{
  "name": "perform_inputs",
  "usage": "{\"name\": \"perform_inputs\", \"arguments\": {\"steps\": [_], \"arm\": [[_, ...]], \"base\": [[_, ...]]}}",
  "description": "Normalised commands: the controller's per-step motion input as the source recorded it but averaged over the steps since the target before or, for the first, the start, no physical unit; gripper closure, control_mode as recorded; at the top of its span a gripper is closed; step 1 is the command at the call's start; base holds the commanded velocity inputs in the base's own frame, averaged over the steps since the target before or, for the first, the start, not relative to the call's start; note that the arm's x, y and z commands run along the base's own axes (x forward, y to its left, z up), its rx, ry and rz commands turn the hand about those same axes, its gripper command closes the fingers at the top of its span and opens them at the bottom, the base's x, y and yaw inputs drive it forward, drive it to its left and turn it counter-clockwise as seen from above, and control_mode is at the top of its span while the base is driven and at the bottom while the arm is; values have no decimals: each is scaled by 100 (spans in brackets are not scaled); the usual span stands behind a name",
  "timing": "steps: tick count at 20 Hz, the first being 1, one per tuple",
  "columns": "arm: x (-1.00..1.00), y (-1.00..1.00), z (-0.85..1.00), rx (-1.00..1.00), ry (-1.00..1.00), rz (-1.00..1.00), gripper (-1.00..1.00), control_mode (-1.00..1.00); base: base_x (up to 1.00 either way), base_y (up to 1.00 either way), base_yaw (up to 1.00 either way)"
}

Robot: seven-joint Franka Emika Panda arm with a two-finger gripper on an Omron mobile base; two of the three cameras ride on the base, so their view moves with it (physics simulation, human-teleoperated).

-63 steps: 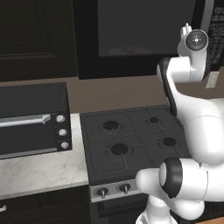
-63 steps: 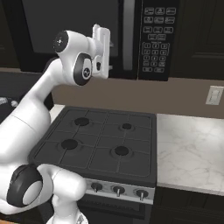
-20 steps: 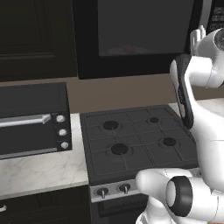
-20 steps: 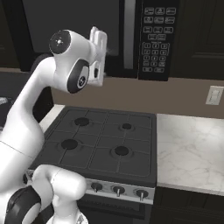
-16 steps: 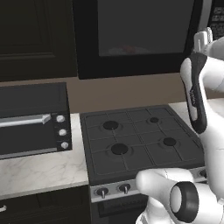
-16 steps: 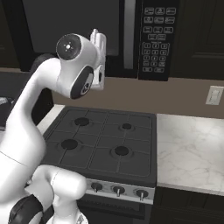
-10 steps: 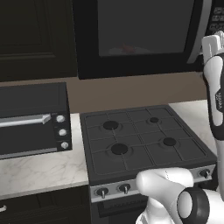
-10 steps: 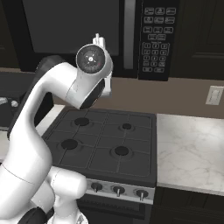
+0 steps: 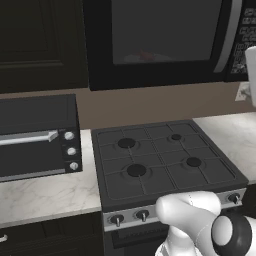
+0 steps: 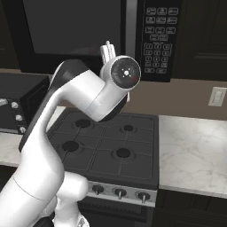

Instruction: Transport the fish from the fridge to the microwave and turn on the microwave.

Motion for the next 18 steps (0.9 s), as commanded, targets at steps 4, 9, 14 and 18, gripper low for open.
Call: {"name": "perform_inputs", "arguments": {"steps": [4,9,14,18], "arm": [[-18,-8,-14,-1,-4,0,-100,-100],[-4,-15,-19,-8,0,-6,-100,-100],[3,-15,-23,-2,-1,-7,-100,-100],[5,-18,-16,1,-1,0,-100,-100]], "base": [[0,0,0],[0,0,0],[0,0,0],[0,0,0]]}}
